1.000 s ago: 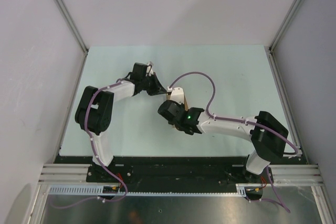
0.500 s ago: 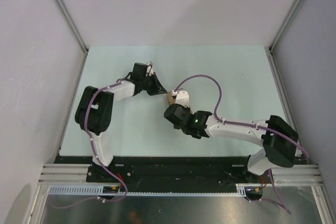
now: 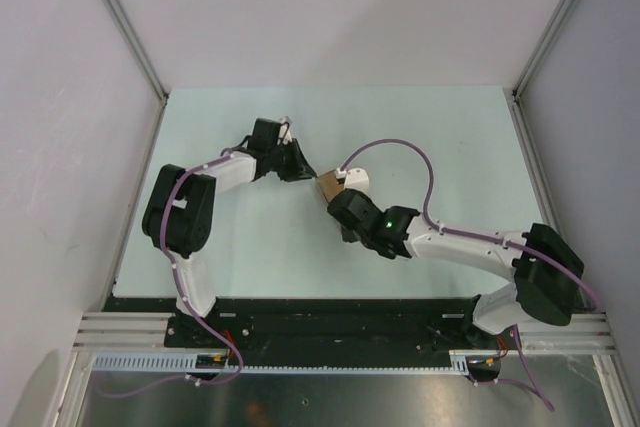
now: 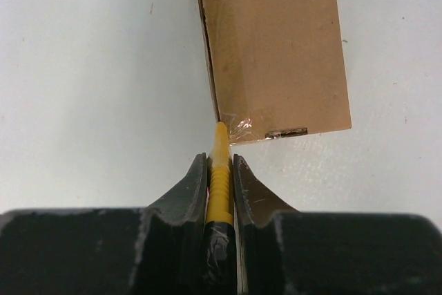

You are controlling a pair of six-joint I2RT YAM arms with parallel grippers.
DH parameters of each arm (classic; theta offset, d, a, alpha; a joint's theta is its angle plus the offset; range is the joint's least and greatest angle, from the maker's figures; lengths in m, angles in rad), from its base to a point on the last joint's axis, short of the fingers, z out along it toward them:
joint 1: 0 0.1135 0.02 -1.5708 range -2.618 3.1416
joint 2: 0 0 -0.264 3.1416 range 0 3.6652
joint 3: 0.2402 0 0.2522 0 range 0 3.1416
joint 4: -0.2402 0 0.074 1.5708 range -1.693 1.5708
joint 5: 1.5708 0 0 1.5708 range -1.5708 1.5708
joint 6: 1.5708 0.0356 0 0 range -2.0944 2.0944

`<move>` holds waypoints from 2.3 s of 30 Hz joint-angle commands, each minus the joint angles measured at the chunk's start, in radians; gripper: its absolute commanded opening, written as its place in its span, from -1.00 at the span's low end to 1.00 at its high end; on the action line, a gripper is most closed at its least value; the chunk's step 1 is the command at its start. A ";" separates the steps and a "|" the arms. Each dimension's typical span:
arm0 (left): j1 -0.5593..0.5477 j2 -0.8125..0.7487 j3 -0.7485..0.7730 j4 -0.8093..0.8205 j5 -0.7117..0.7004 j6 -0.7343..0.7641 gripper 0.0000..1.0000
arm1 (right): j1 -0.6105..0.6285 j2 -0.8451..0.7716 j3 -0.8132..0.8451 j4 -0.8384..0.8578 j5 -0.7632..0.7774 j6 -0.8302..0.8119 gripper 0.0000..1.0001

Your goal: Unpack the express box

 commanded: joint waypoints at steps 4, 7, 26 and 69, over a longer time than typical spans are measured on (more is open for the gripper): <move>0.021 -0.053 0.082 -0.039 -0.053 0.088 -0.46 | -0.015 -0.086 -0.064 0.040 -0.164 -0.226 -1.00; 0.025 -0.033 0.145 -0.038 -0.042 0.115 -0.32 | -0.024 -0.170 -0.167 0.122 -0.291 -0.347 -1.00; -0.064 0.018 0.169 -0.035 0.281 0.255 -0.24 | -0.081 -0.313 -0.253 0.140 -0.374 -0.456 -1.00; -0.113 -0.102 0.148 -0.036 0.163 0.227 -0.41 | 0.033 -0.235 -0.198 0.138 -0.253 -0.289 -1.00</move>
